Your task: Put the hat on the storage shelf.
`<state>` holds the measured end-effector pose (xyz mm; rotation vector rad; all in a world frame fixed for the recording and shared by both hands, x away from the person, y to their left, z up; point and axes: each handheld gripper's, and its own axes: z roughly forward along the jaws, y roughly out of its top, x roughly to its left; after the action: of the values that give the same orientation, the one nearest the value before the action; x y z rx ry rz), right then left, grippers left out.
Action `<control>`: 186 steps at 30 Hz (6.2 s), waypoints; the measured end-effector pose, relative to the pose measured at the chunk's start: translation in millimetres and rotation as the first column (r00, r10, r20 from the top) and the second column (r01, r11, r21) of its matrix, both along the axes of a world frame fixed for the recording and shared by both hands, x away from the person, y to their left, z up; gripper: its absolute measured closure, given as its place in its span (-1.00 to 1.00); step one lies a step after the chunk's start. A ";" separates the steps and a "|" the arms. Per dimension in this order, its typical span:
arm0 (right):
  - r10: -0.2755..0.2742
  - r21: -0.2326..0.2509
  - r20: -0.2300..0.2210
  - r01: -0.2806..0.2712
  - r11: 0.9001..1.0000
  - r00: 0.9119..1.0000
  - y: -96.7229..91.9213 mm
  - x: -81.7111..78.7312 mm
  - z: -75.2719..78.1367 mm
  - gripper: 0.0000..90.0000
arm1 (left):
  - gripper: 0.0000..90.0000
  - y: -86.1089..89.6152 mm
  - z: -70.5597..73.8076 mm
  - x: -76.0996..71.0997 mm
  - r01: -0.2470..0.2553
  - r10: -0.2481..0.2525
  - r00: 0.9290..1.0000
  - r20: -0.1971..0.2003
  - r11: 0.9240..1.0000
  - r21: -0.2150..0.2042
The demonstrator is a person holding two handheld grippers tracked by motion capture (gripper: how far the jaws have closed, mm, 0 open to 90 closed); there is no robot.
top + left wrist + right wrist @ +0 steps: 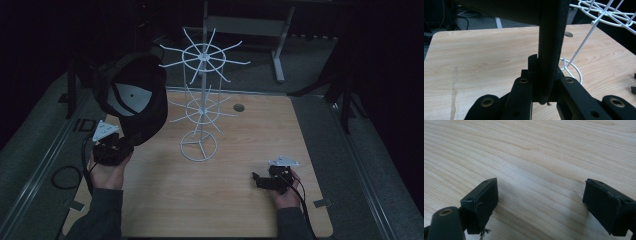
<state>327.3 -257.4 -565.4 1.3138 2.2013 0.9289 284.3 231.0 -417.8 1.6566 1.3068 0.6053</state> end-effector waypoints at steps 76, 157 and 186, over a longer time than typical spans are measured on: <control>0.000 0.000 -0.003 0.000 1.000 1.000 0.0 -0.1 0.2 -0.72 | 0.91 -6.4 23.3 8.3 -0.023 0.020 0.999 0.046 0.999 0.049; -0.001 0.001 -0.002 0.001 1.000 1.000 0.1 -0.1 0.1 -0.72 | 0.91 -35.0 28.8 14.4 -0.061 0.034 0.992 0.119 0.971 0.231; 0.000 -0.001 -0.002 0.000 1.000 1.000 0.0 -0.1 0.1 -0.72 | 0.88 -36.4 19.0 15.7 -0.019 -0.012 0.994 0.112 0.963 0.269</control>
<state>327.2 -257.4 -565.3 1.3153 2.2031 0.9270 300.0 194.6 -398.8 1.8092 1.1857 0.8993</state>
